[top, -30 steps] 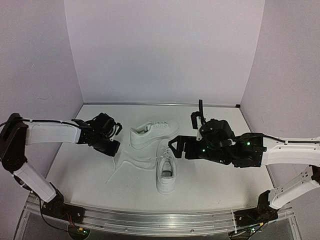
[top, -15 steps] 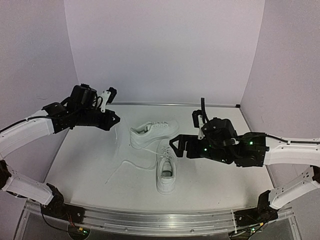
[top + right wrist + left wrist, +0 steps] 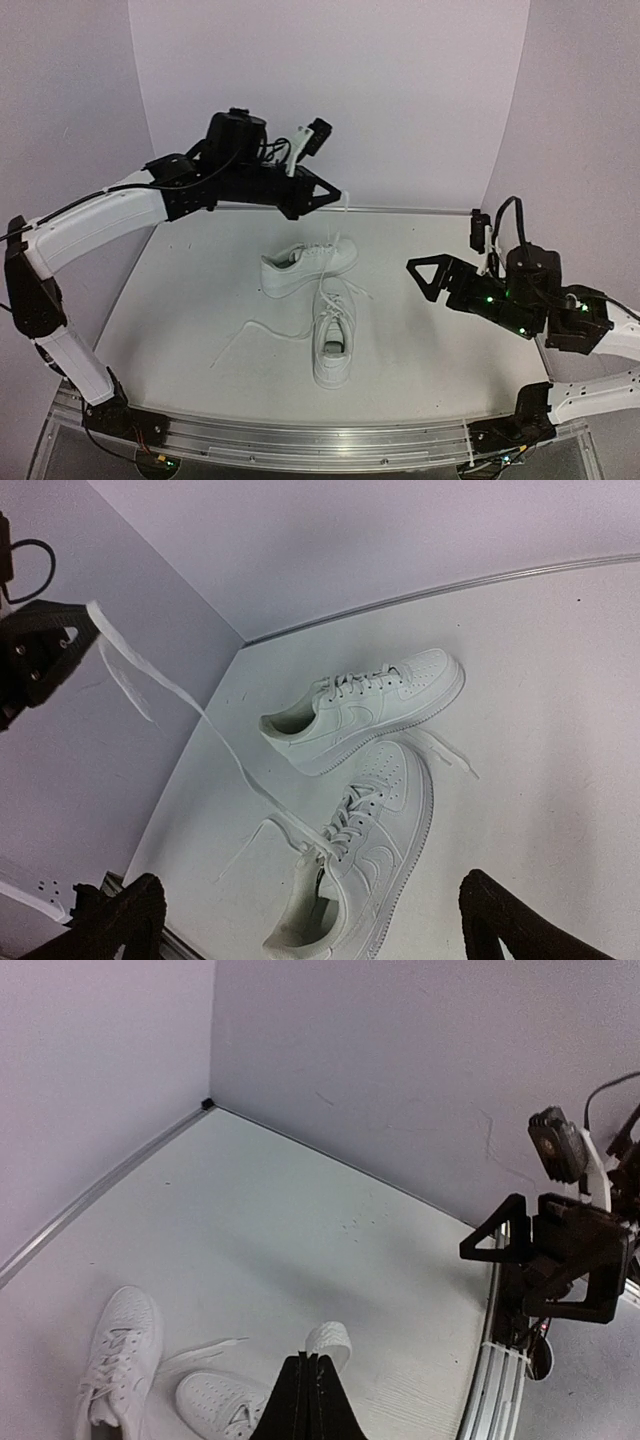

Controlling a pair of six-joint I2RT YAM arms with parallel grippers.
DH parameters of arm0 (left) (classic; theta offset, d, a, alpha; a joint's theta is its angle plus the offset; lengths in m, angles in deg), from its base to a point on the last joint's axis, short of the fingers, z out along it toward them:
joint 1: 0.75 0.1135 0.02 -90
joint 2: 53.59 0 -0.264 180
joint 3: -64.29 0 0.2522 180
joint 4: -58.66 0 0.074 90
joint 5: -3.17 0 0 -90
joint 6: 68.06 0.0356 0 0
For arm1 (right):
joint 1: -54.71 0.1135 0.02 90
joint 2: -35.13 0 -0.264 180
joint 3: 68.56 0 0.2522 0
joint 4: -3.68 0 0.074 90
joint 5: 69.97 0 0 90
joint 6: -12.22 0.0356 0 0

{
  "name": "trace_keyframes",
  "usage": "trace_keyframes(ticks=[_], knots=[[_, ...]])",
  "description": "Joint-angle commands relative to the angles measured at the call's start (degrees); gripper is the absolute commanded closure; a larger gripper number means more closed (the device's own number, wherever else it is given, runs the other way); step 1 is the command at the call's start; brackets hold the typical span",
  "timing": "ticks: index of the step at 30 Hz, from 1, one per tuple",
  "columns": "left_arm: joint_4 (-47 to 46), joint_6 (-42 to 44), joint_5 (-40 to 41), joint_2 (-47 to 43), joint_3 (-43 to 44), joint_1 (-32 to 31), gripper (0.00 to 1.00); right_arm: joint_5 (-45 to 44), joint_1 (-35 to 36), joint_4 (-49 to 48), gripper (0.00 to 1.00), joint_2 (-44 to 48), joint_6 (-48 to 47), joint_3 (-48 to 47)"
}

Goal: Tie the shoes

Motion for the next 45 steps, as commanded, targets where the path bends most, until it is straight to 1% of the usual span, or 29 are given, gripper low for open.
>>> trace_keyframes(ticks=[1,4,9,14,17,19,20,21,22,23,24,25,26,28,31,33,37,41,43,45], knots=[[1.30,3.48,-5.46,8.74,9.38,-4.96,1.00,-5.15,-0.19,5.29,0.02,6.52,5.45,2.74],[2.98,4.16,-7.42,14.94,13.75,-8.09,1.00,-5.92,-0.31,8.44,0.02,9.34,8.26,3.80],[7.67,8.76,-8.28,24.31,20.82,-13.53,1.00,-6.99,-0.25,12.69,0.02,10.06,10.24,3.66],[8.84,8.85,-9.85,29.79,26.11,-14.72,0.99,-8.70,-0.22,15.39,0.03,7.35,10.48,1.79],[10.33,9.04,-10.50,32.89,30.55,-14.70,0.95,-9.37,-0.23,15.77,0.02,4.16,9.68,0.35],[11.40,9.18,-10.56,34.63,33.50,-14.70,0.87,-9.62,-0.26,15.93,0.02,2.19,9.15,-0.61],[11.99,9.22,-10.25,35.38,34.91,-14.70,0.82,-9.73,-0.26,16.00,0.02,1.32,8.92,-1.11],[12.54,9.32,-9.56,35.87,36.02,-14.70,0.72,-9.76,-0.26,16.06,0.02,0.63,8.65,-1.52],[13.35,9.86,-8.27,35.92,36.81,-14.70,0.58,-9.88,-0.28,16.14,0.02,0.26,8.40,-2.00],[14.45,10.27,-5.60,35.40,36.93,-14.55,0.50,-9.93,-0.28,16.21,0.02,0.05,8.17,-2.21],[15.25,10.58,-2.47,34.54,36.42,-14.30,0.40,-9.98,-0.30,16.38,0.02,0.07,8.03,-2.41],[15.66,10.55,0.57,33.68,35.68,-13.69,0.32,-10.09,-0.31,16.49,0.02,0.27,7.96,-2.47],[15.73,9.80,1.52,32.47,34.51,-12.38,0.26,-10.30,-0.26,16.57,0.02,0.65,7.95,-2.35],[15.16,7.14,0.41,29.59,31.61,-8.98,0.21,-10.48,-0.24,16.60,0.02,1.25,7.73,-1.98],[13.16,2.74,-1.20,23.73,24.42,-3.57,0.19,-10.05,-0.24,16.52,0.02,0.40,6.37,-2.01],[13.38,2.45,-0.26,18.61,18.43,-1.34,0.19,-8.84,-0.26,16.52,0.02,-2.34,4.58,-3.02],[17.78,3.74,6.42,11.59,6.00,-0.35,0.19,-5.33,-0.23,16.50,0.02,-11.43,0.40,-6.27],[17.13,1.91,6.15,4.28,-8.36,1.71,0.19,-2.40,-0.31,15.09,0.02,-18.14,-3.34,-8.79],[16.66,1.78,6.48,1.88,-15.11,2.22,0.18,-1.46,-0.29,13.54,0.02,-19.17,-4.19,-8.88],[15.46,1.39,6.40,1.16,-19.58,2.35,0.15,-0.91,-0.36,12.26,0.02,-19.43,-4.84,-8.69]])
